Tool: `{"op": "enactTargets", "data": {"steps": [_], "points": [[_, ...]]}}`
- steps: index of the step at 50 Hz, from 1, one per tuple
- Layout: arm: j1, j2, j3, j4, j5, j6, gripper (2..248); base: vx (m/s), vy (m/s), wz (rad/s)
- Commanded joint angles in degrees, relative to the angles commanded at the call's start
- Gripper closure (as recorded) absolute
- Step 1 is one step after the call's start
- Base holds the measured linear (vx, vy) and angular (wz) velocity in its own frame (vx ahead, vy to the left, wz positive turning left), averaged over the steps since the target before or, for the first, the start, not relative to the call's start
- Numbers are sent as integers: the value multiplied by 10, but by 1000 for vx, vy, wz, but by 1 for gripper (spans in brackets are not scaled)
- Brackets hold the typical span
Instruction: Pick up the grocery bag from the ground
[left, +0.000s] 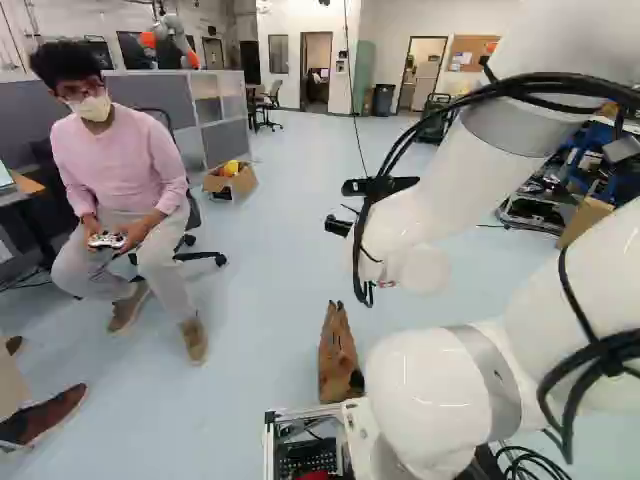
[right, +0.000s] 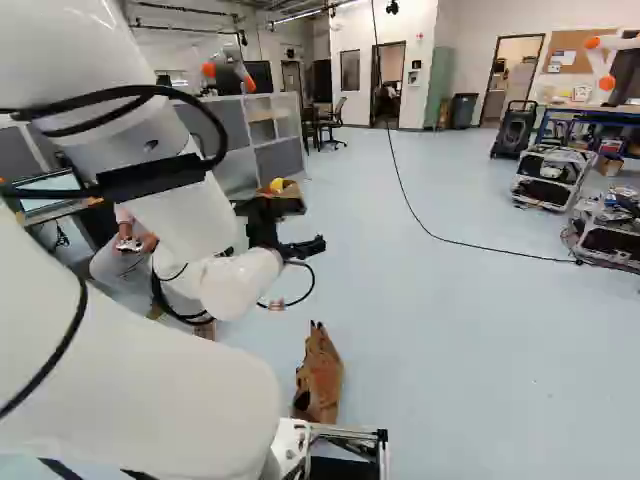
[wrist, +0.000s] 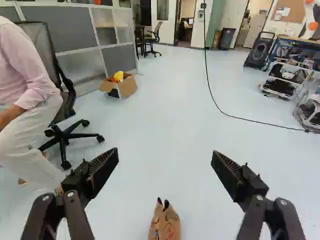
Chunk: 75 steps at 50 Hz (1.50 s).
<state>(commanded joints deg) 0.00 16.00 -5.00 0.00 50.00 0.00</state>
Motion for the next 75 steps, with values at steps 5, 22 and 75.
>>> {"op": "enactTargets", "data": {"steps": [5, 22, 75], "points": [[0, 0, 0, 0, 0, 0, 3, 0, 0, 0], [0, 0, 0, 0, 0, 0, 3, 0, 0, 0], [0, 0, 0, 0, 0, 0, 3, 0, 0, 0]]}}
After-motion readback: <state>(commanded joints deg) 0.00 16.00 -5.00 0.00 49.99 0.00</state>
